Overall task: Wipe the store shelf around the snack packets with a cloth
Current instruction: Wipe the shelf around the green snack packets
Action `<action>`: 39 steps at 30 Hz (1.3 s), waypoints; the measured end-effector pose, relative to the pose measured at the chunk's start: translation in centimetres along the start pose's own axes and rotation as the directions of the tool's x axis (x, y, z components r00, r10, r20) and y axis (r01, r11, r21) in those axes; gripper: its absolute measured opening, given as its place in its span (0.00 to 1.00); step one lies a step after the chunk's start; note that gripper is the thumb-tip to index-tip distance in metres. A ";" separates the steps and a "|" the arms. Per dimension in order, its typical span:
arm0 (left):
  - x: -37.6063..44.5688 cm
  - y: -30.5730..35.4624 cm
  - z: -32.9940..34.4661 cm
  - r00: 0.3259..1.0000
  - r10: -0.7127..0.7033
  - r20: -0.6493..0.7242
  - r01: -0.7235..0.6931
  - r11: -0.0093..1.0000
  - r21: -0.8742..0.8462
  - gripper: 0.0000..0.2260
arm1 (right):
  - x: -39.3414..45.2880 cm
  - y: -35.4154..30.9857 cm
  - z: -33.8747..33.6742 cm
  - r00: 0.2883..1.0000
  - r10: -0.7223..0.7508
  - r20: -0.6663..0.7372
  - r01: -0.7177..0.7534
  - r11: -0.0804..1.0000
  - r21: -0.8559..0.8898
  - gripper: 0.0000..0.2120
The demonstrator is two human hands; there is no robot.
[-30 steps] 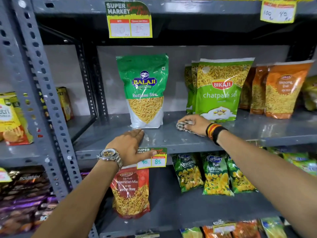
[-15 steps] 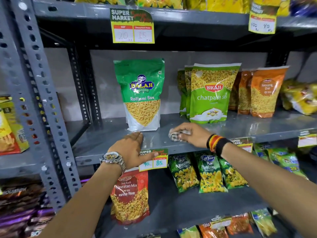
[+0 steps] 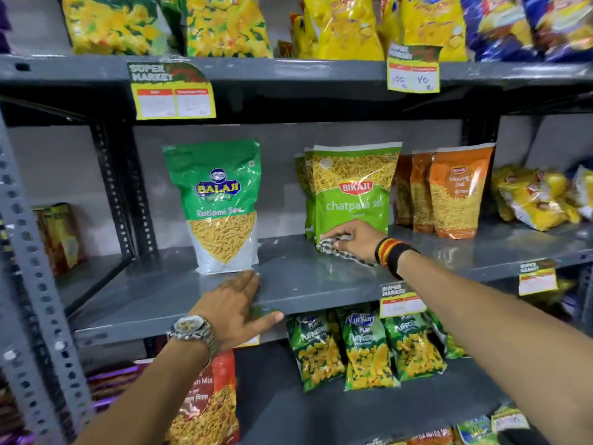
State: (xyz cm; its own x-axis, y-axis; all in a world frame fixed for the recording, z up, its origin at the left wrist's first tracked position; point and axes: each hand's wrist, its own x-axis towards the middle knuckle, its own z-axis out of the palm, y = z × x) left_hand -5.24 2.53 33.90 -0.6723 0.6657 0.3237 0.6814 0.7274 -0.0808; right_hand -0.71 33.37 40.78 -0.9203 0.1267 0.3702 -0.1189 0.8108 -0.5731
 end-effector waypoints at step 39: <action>4.3 5.1 1.3 0.999 -0.027 0.034 0.027 1.000 0.001 0.50 | -5.6 3.3 -3.2 0.928 -0.113 0.356 0.078 0.991 0.111 0.13</action>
State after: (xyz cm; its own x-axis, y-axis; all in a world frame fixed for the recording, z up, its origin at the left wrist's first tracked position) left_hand -5.04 9.36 33.67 -0.6996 0.6514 0.2937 0.6630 0.7450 -0.0732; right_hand 5.25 37.14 39.19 -0.9729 -0.1777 0.1479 -0.2312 0.7498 -0.6200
